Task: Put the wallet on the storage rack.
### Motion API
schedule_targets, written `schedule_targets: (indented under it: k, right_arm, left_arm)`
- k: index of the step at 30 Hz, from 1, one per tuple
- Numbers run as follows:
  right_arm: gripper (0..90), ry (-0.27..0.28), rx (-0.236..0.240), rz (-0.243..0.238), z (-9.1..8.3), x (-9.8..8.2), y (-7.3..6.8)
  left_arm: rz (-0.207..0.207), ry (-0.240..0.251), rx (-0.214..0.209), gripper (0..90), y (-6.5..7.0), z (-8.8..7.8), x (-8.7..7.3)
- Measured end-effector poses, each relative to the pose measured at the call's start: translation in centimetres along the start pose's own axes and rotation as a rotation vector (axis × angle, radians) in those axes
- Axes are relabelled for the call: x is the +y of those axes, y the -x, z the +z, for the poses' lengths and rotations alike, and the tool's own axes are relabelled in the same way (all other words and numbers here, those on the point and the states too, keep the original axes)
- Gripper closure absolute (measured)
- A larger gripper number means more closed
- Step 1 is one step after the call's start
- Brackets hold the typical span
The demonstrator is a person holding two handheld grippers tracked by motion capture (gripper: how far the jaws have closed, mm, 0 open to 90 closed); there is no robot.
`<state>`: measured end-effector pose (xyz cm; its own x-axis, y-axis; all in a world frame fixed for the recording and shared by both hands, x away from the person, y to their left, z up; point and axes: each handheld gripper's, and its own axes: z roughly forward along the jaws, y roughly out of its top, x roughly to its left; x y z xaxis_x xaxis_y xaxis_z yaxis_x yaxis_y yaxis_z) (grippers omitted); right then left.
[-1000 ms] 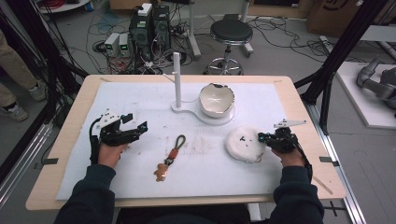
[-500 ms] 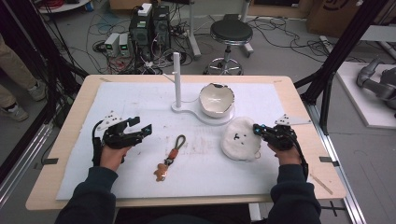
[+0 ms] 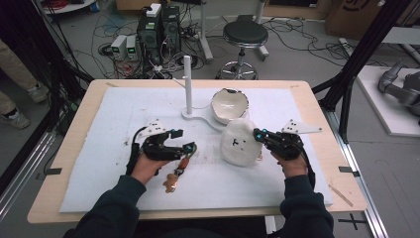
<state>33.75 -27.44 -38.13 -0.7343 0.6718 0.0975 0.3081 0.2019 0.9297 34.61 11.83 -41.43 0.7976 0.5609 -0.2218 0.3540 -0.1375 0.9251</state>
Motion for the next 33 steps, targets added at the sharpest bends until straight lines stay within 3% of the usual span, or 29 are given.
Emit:
schedule_targets:
  k: [3,6,9,14,15,16,17,19,21,22,23,24,25,26,27,29,33]
  right_arm:
    - [90.0,0.019,0.043,0.000,0.5,0.3,-0.7]
    - [90.0,0.024,0.062,-0.009,0.9,0.5,-1.1]
    - [90.0,0.032,0.114,-0.016,1.5,0.9,-2.0]
    - [90.0,0.057,0.175,-0.009,2.0,1.1,-2.7]
    - [90.0,0.058,0.205,-0.009,2.2,1.2,-3.1]
    - [90.0,0.058,0.205,-0.009,2.2,1.2,-3.1]
    - [90.0,0.053,0.209,-0.022,2.4,1.3,-3.2]
    - [89.9,0.007,0.193,-0.056,2.6,1.2,-3.5]
    - [89.0,-0.006,0.187,-0.067,2.7,1.1,-3.5]
    - [80.5,-0.029,0.169,-0.075,2.8,1.0,-3.4]
    - [80.5,-0.029,0.169,-0.075,2.8,1.0,-3.4]
    - [57.6,-0.026,0.146,-0.059,2.9,0.8,-3.0]
    - [57.6,-0.026,0.146,-0.059,2.9,0.8,-3.0]
    - [47.3,-0.038,0.108,-0.050,3.0,0.6,-2.5]
    - [47.3,-0.038,0.108,-0.050,3.0,0.6,-2.5]
    - [38.8,-0.071,0.121,-0.042,3.2,0.2,-1.9]
    - [36.9,-0.105,0.196,-0.030,4.2,-0.1,-2.0]
  left_arm:
    - [0.036,-0.039,-0.034,25.1,1.1,1.3,-0.2]
    - [0.039,-0.044,-0.049,25.1,1.3,1.6,-0.3]
    - [0.042,-0.059,-0.063,25.1,1.4,2.0,-0.4]
    - [0.041,-0.085,-0.121,27.2,2.2,2.8,-0.7]
    - [0.056,-0.092,-0.135,42.5,2.4,2.8,-0.7]
    - [0.077,-0.093,-0.139,42.5,2.5,2.8,-0.8]
    - [0.094,-0.095,-0.125,55.1,2.7,2.7,-0.8]
    - [0.111,-0.102,-0.113,70.9,2.5,2.5,-0.8]
    - [0.106,-0.083,-0.110,72.9,2.2,2.1,-0.8]
    - [0.106,-0.072,-0.108,74.9,2.0,1.9,-0.8]
    - [0.106,-0.072,-0.108,75.4,2.0,1.9,-0.8]
    - [0.114,-0.066,-0.108,75.8,2.0,1.7,-0.7]
    - [0.114,-0.066,-0.108,76.0,2.0,1.7,-0.7]
    - [0.130,-0.058,-0.116,76.3,2.0,1.6,-0.7]
    - [0.130,-0.058,-0.116,76.5,2.0,1.6,-0.7]
    - [0.158,-0.043,-0.135,76.9,2.2,1.6,-0.7]
    - [0.171,-0.035,-0.152,77.1,2.3,1.6,-0.7]
